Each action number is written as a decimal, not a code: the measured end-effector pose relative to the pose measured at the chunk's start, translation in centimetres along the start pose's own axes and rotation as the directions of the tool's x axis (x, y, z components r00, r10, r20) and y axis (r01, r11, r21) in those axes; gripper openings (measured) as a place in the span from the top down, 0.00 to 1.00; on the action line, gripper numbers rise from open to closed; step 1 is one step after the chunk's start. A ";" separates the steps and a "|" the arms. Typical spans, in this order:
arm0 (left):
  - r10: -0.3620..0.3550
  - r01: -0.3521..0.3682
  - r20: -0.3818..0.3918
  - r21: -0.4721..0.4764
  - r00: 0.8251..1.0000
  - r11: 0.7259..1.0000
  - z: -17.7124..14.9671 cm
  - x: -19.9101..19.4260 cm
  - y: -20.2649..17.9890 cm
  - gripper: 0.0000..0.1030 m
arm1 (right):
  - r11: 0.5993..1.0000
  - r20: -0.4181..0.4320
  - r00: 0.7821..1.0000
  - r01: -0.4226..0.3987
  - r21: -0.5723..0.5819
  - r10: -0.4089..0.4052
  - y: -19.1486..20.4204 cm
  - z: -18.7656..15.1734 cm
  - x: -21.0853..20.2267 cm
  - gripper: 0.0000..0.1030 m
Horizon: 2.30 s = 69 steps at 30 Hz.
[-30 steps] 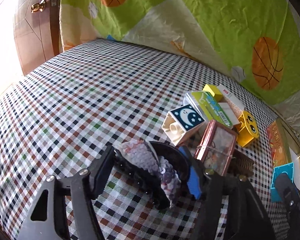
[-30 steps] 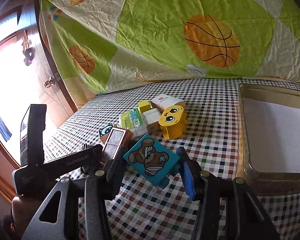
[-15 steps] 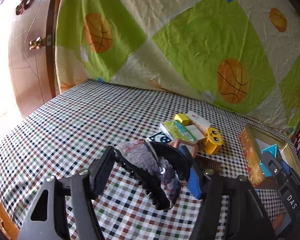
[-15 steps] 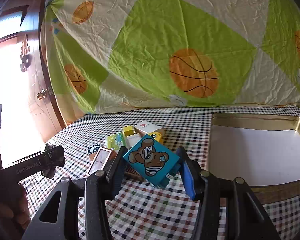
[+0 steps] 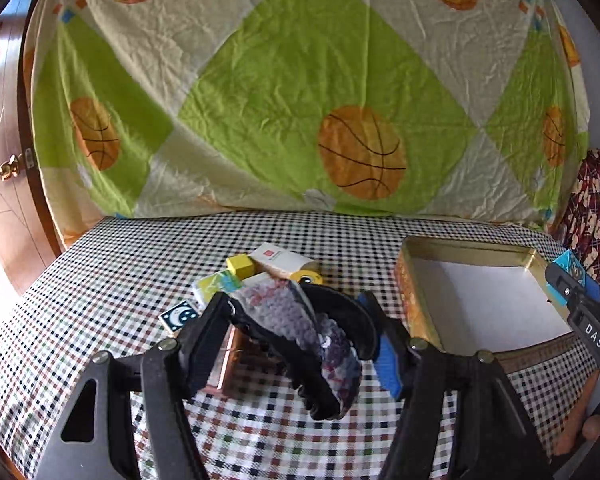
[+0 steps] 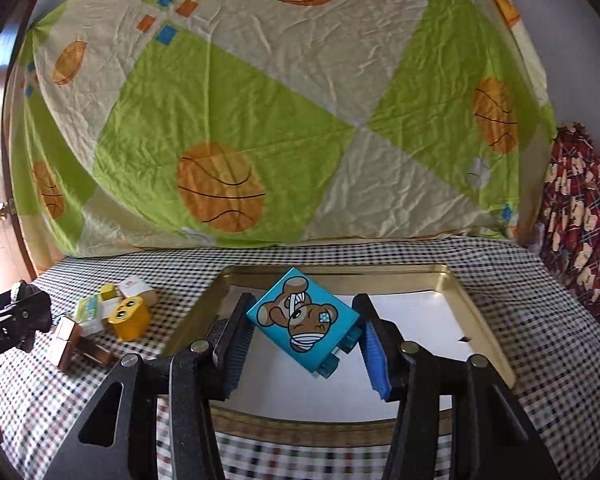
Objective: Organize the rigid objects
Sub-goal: 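Carry the blue bear block into the tin tray with the right tool and release it, then lower the black-white fabric item into the tin tray and open the left tool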
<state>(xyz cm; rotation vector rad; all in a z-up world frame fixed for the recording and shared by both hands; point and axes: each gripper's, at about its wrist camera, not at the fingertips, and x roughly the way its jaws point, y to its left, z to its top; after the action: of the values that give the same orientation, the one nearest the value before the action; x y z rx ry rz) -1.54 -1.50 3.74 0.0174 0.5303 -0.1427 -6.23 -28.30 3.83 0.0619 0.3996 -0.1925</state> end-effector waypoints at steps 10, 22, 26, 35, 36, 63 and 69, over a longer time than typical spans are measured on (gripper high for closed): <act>-0.091 0.088 0.024 0.106 0.996 0.990 1.3 1.4 -9.1 0.37 | 0.976 0.000 0.980 0.200 0.082 -0.201 -6.8 -0.3 2.2 0.49; -0.166 0.178 -0.074 0.215 0.983 0.960 0.0 6.3 -18.4 0.37 | 0.966 -0.144 0.972 0.209 0.152 -0.187 -8.6 -0.9 4.6 0.49; -0.155 0.179 -0.121 0.227 0.981 0.957 -0.6 8.1 -19.8 0.37 | 0.970 -0.199 0.965 0.199 0.141 -0.169 -8.5 -1.1 5.6 0.49; -0.124 0.167 -0.170 0.270 0.978 0.948 -1.6 9.5 -21.2 0.37 | 0.968 -0.268 0.951 0.198 0.153 -0.152 -8.6 -1.6 6.6 0.49; -0.125 0.169 -0.176 0.268 0.977 0.948 -1.6 9.6 -21.1 0.37 | 0.968 -0.270 0.951 0.197 0.153 -0.151 -8.6 -1.6 6.6 0.49; -0.099 0.096 0.016 0.135 0.995 0.986 -1.1 6.5 -15.8 0.01 | 0.960 0.101 0.968 0.207 0.186 -0.229 -8.0 -0.3 0.9 0.14; -0.085 0.078 0.050 0.128 0.995 0.989 -1.6 5.1 -14.4 0.01 | 0.957 0.117 0.961 0.225 0.185 -0.249 -7.9 -0.4 0.5 0.14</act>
<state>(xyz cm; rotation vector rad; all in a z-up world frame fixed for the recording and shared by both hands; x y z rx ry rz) -0.04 -16.33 0.11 0.1150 0.4664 -0.2562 -7.47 -36.11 3.12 0.1679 0.2494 -0.4666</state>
